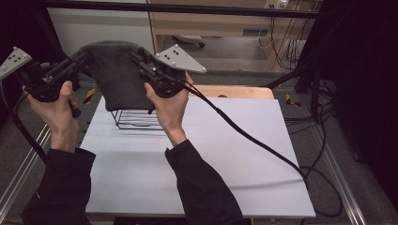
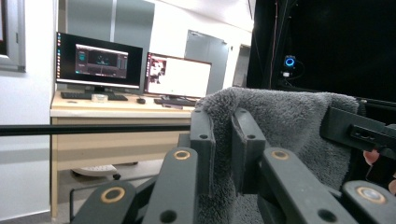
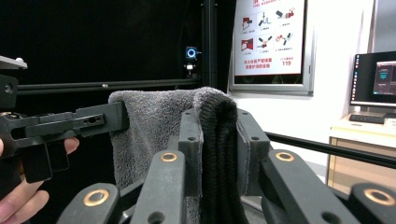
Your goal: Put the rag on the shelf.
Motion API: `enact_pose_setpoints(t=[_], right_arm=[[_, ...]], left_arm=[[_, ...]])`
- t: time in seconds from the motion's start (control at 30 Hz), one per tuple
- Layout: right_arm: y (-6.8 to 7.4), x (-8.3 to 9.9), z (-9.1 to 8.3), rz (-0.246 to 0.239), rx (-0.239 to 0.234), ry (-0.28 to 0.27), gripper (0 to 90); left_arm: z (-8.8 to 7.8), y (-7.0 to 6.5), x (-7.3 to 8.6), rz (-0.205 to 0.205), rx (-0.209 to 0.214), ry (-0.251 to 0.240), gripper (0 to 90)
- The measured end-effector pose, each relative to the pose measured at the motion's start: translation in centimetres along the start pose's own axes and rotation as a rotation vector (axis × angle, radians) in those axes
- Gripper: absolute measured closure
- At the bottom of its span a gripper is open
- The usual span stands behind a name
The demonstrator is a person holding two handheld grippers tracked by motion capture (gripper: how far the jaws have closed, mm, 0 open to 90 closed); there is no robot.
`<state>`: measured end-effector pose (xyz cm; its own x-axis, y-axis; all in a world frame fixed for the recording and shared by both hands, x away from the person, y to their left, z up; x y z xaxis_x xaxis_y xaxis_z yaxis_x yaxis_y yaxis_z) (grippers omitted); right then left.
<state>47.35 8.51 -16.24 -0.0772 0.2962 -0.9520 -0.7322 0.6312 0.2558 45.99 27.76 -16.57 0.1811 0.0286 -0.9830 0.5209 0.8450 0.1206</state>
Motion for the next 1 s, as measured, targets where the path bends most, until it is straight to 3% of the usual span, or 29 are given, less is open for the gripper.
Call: enact_pose_setpoints(t=[0.4, 1.0], right_arm=[[0.7, -1.8, 2.2, -0.018, -0.001, -0.014, 76.2], [0.0, -4.1, 5.0, -0.015, 0.008, -0.045, 76.3]], left_arm=[[0.6, 1.9, -2.0, -0.005, -0.025, -0.018, 80.7], [2.5, 3.9, -3.9, -0.004, -0.049, -0.028, 80.7]])
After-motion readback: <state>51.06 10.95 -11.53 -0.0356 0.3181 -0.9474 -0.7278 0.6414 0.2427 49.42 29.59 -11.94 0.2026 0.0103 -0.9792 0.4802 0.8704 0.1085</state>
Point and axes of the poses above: each handheld gripper's, and its own axes: z roughly forward along the jaws, x roughly out of its underside, y roughly to its left, the point moved 7 cm from there along z, roughly forward along the jaws, and after that the axes turned 14 degrees about z, right-handed, at the moved point
